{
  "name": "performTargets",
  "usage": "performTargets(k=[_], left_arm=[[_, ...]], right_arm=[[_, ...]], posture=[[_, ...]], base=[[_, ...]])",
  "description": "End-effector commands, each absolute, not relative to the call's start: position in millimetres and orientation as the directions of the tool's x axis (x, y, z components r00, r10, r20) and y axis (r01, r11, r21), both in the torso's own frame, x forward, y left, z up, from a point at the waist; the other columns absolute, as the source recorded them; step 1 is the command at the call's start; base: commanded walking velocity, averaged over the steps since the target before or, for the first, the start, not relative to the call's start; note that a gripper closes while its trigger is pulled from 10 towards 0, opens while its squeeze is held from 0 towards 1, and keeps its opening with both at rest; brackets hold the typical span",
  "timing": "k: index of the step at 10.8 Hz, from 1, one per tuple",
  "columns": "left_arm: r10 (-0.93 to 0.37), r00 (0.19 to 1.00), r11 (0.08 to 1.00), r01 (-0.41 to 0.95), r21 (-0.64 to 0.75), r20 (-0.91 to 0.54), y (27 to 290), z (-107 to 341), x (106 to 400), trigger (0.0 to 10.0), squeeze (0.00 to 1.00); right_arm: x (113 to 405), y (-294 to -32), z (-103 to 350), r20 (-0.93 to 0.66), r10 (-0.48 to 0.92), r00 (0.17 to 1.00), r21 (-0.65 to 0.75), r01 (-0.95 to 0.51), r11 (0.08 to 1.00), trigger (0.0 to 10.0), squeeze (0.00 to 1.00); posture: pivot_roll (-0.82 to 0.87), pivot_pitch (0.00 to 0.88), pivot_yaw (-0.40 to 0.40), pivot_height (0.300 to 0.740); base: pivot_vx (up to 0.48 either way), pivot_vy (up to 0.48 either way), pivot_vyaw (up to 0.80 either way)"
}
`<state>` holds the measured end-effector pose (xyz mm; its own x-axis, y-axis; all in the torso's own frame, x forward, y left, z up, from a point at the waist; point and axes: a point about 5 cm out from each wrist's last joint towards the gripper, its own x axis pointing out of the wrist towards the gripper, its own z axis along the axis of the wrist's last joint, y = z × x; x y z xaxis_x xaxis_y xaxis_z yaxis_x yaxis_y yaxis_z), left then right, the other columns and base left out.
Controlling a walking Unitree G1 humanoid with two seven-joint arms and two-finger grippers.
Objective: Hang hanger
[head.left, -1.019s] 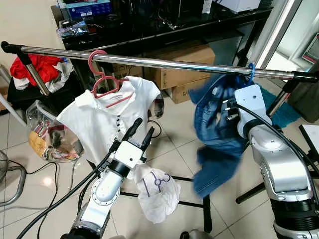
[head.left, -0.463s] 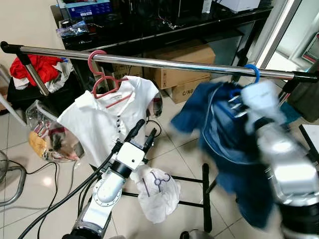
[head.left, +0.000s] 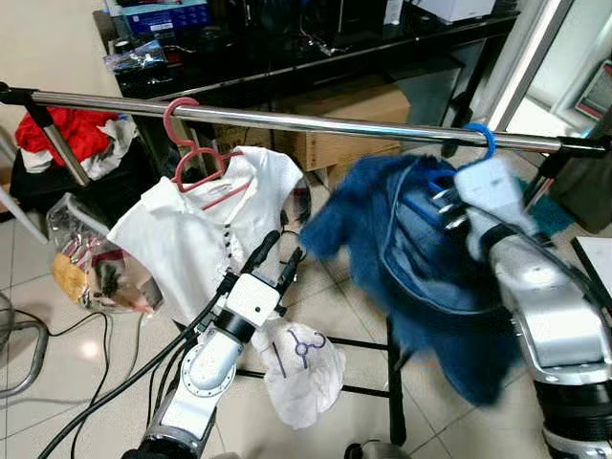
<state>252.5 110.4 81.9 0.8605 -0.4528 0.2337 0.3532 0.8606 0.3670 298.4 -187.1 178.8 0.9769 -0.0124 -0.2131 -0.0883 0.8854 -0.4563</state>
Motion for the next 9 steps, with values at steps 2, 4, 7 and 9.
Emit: performTargets(k=[2, 4, 7, 9], left_arm=[[-0.451, 0.86, 0.858, 0.345, 0.38, 0.238, 111, 83, 253, 10.0, 0.0], [-0.45, 0.861, 0.859, 0.343, 0.38, 0.238, 112, 82, 252, 10.0, 0.0], [-0.455, 0.858, 0.856, 0.347, 0.382, 0.24, 111, 83, 253, 10.0, 0.0], [-0.457, 0.856, 0.855, 0.349, 0.383, 0.24, 110, 83, 254, 10.0, 0.0]], right_arm=[[299, -187, 171, -0.26, 0.0, 0.966, -0.416, -0.112, 0.902, 10.0, 0.0], [299, -187, 169, -0.263, 0.002, 0.965, -0.419, -0.116, 0.9, 10.0, 0.0], [296, -186, 160, -0.302, 0.01, 0.953, -0.393, -0.135, 0.91, 2.6, 0.0], [295, -186, 153, -0.329, 0.012, 0.944, -0.38, -0.144, 0.914, 0.0, 0.0]], posture=[[-0.03, 0.045, -0.004, 0.74], [-0.03, 0.047, -0.003, 0.74], [-0.03, 0.049, 0.005, 0.74], [-0.03, 0.048, 0.006, 0.74]], base=[[0.0, 0.0, 0.0], [0.0, 0.0, 0.0], [0.0, 0.0, 0.0], [0.0, 0.0, 0.0]])
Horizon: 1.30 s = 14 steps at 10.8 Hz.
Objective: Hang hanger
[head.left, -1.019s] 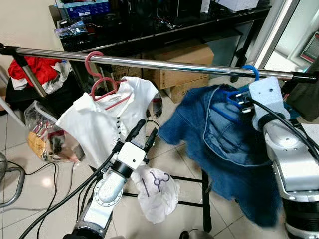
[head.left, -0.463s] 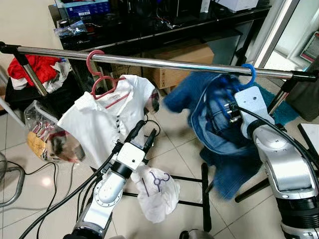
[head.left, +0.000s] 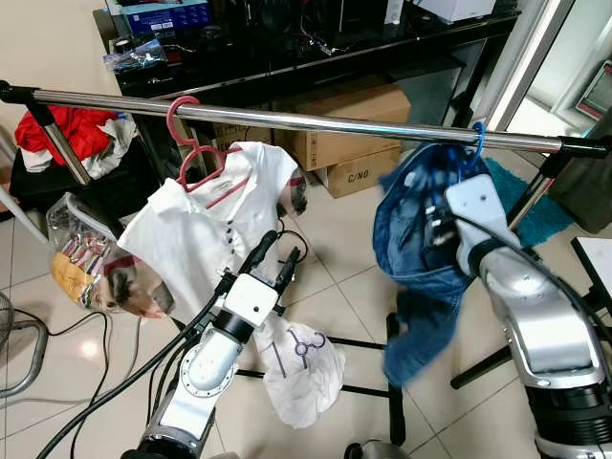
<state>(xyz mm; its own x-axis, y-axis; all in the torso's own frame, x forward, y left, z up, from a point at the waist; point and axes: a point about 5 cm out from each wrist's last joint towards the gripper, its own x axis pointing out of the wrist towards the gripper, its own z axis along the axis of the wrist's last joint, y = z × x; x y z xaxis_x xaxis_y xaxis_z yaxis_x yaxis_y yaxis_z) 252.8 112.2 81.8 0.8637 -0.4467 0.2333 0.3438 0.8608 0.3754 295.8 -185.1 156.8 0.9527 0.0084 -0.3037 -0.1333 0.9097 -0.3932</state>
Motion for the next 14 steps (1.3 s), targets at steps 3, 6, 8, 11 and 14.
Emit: performTargets(k=[3, 6, 8, 11, 14], left_arm=[[-0.511, 0.826, 0.8, 0.357, 0.481, 0.237, 117, 90, 256, 10.0, 0.0], [-0.573, 0.796, 0.733, 0.392, 0.556, 0.195, 123, 88, 252, 10.0, 0.0], [-0.584, 0.789, 0.722, 0.399, 0.565, 0.189, 123, 87, 251, 10.0, 0.0], [-0.597, 0.779, 0.712, 0.406, 0.574, 0.19, 122, 88, 249, 10.0, 0.0], [-0.604, 0.773, 0.716, 0.419, 0.558, 0.195, 116, 86, 247, 10.0, 0.0]], right_arm=[[296, -188, 150, -0.332, 0.003, 0.943, -0.376, -0.135, 0.917, 0.0, 0.0], [298, -189, 155, -0.29, -0.011, 0.957, -0.377, -0.104, 0.92, 0.0, 0.0], [299, -189, 159, -0.264, -0.005, 0.965, -0.373, -0.097, 0.923, 0.0, 0.0], [297, -190, 174, -0.17, 0.015, 0.985, -0.326, -0.071, 0.943, 0.0, 0.0], [282, -187, 181, -0.084, 0.045, 0.995, -0.268, -0.066, 0.961, 0.0, 0.0]], posture=[[-0.03, 0.048, 0.003, 0.74], [-0.02, 0.049, 0.004, 0.74], [-0.02, 0.049, 0.005, 0.74], [-0.03, 0.048, 0.007, 0.74], [-0.05, 0.046, 0.017, 0.74]], base=[[0.0, 0.0, 0.0], [0.0, 0.0, 0.0], [0.0, 0.0, 0.0], [0.0, 0.0, 0.0], [0.0, 0.0, 0.0]])
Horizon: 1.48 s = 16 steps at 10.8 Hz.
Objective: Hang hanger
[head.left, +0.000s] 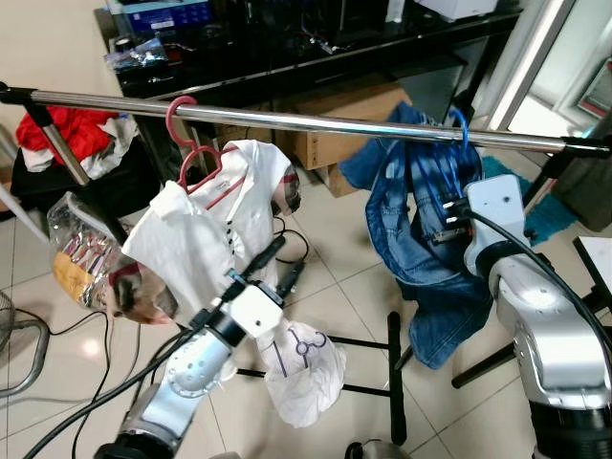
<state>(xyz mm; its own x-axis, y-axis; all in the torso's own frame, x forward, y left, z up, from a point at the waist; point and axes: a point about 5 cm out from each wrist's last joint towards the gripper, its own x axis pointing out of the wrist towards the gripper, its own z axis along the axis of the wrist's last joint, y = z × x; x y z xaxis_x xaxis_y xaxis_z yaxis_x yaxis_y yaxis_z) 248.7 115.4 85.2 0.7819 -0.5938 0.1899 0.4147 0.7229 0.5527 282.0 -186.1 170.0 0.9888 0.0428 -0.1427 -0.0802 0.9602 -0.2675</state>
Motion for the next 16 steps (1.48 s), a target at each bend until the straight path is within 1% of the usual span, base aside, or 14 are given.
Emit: performTargets(k=[1, 2, 4, 7, 8, 9, 10, 12, 14, 16], left_arm=[[-0.608, 0.769, 0.715, 0.425, 0.555, 0.194, 113, 86, 246, 10.0, 0.0], [-0.614, 0.766, 0.713, 0.432, 0.552, 0.193, 110, 85, 247, 10.0, 0.0], [-0.609, 0.77, 0.718, 0.434, 0.544, 0.19, 111, 84, 247, 10.0, 0.0], [-0.573, 0.795, 0.755, 0.419, 0.504, 0.198, 115, 83, 249, 10.0, 0.0], [-0.545, 0.812, 0.784, 0.405, 0.471, 0.209, 117, 84, 250, 10.0, 0.0], [-0.502, 0.835, 0.826, 0.387, 0.41, 0.225, 117, 84, 251, 10.0, 0.0], [-0.461, 0.855, 0.863, 0.371, 0.342, 0.236, 118, 85, 251, 10.0, 0.0], [-0.421, 0.879, 0.902, 0.379, 0.209, 0.224, 115, 82, 248, 10.0, 0.0], [-0.393, 0.896, 0.918, 0.371, 0.138, 0.206, 114, 79, 246, 10.0, 0.0], [-0.374, 0.906, 0.926, 0.377, 0.025, 0.2, 116, 81, 245, 10.0, 0.0]], right_arm=[[280, -187, 183, -0.064, 0.046, 0.997, -0.259, -0.061, 0.964, 0.0, 0.0], [277, -185, 183, -0.067, 0.077, 0.995, -0.259, -0.092, 0.962, 0.0, 0.0], [266, -183, 169, -0.118, 0.144, 0.983, -0.307, -0.174, 0.936, 0.0, 0.0], [261, -182, 151, -0.133, 0.16, 0.978, -0.313, -0.194, 0.93, 0.0, 0.0], [260, -178, 145, -0.123, 0.175, 0.977, -0.314, -0.206, 0.927, 0.0, 0.0], [260, -176, 134, -0.121, 0.176, 0.977, -0.304, -0.205, 0.93, 9.3, 0.0], [260, -173, 127, -0.114, 0.18, 0.977, -0.292, -0.206, 0.934, 10.0, 0.0], [261, -171, 115, -0.096, 0.186, 0.978, -0.259, -0.205, 0.944, 10.0, 0.0], [255, -173, 103, -0.081, 0.189, 0.979, -0.225, -0.202, 0.953, 10.0, 0.0], [250, -183, 87, -0.069, 0.155, 0.986, -0.215, -0.166, 0.962, 10.0, 0.0]], posture=[[-0.05, 0.045, 0.02, 0.74], [-0.06, 0.043, 0.023, 0.74], [-0.06, 0.04, 0.024, 0.74], [-0.06, 0.035, 0.023, 0.74], [-0.05, 0.037, 0.019, 0.74], [-0.04, 0.039, 0.013, 0.74], [-0.04, 0.042, 0.008, 0.74], [-0.02, 0.043, 0.003, 0.74], [-0.02, 0.045, 0.001, 0.74], [-0.03, 0.053, 0.009, 0.74]], base=[[0.0, 0.0, 0.0], [0.0, 0.0, 0.0], [0.0, 0.0, 0.0], [0.0, 0.0, 0.0], [0.0, 0.0, 0.0], [0.0, 0.0, 0.0], [0.0, 0.0, 0.0], [0.0, 0.0, 0.0], [0.0, 0.0, 0.0], [0.0, 0.0, 0.0]])
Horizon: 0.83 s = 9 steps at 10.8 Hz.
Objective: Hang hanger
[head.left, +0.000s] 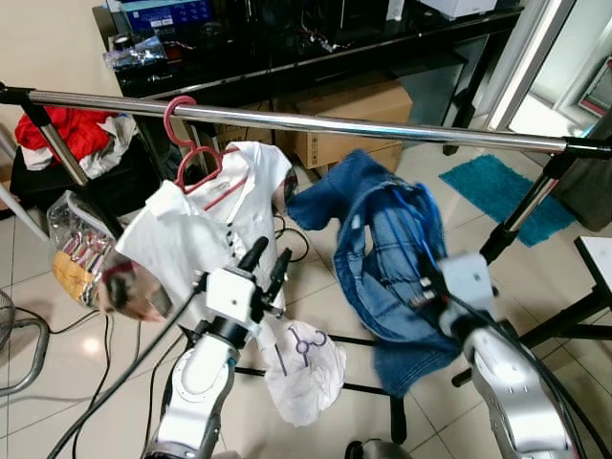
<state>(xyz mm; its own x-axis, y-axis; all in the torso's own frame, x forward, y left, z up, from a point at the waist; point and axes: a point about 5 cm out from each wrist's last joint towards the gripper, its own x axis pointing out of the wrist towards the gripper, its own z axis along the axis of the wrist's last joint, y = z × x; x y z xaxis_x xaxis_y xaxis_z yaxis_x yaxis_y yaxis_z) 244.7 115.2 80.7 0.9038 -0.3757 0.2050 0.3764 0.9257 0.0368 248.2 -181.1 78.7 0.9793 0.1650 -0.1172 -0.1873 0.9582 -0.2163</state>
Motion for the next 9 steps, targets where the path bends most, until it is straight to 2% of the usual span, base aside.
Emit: performTargets(k=[1, 5, 7, 9], left_arm=[[-0.377, 0.905, 0.924, 0.381, 0.022, 0.197, 116, 81, 244, 10.0, 0.0], [-0.336, 0.928, 0.939, 0.344, -0.021, 0.158, 119, 74, 235, 10.0, 0.0], [-0.304, 0.947, 0.953, 0.299, 0.056, 0.108, 123, 63, 228, 10.0, 0.0], [-0.261, 0.959, 0.965, 0.261, 0.017, 0.106, 127, 63, 222, 10.0, 0.0]], right_arm=[[249, -185, 84, -0.065, 0.145, 0.987, -0.206, -0.156, 0.966, 10.0, 0.0], [243, -195, 73, -0.073, 0.134, 0.988, -0.21, -0.147, 0.967, 10.0, 0.0], [246, -190, 73, -0.071, 0.169, 0.983, -0.195, -0.18, 0.964, 10.0, 0.0], [246, -187, 69, -0.079, 0.202, 0.976, -0.198, -0.214, 0.957, 10.0, 0.0]], posture=[[-0.03, 0.056, 0.011, 0.74], [-0.03, 0.057, 0.014, 0.74], [-0.02, 0.046, 0.014, 0.74], [-0.01, 0.035, 0.013, 0.74]], base=[[0.0, 0.0, 0.0], [0.0, 0.0, 0.0], [0.0, 0.0, 0.0], [0.0, 0.0, 0.0]])
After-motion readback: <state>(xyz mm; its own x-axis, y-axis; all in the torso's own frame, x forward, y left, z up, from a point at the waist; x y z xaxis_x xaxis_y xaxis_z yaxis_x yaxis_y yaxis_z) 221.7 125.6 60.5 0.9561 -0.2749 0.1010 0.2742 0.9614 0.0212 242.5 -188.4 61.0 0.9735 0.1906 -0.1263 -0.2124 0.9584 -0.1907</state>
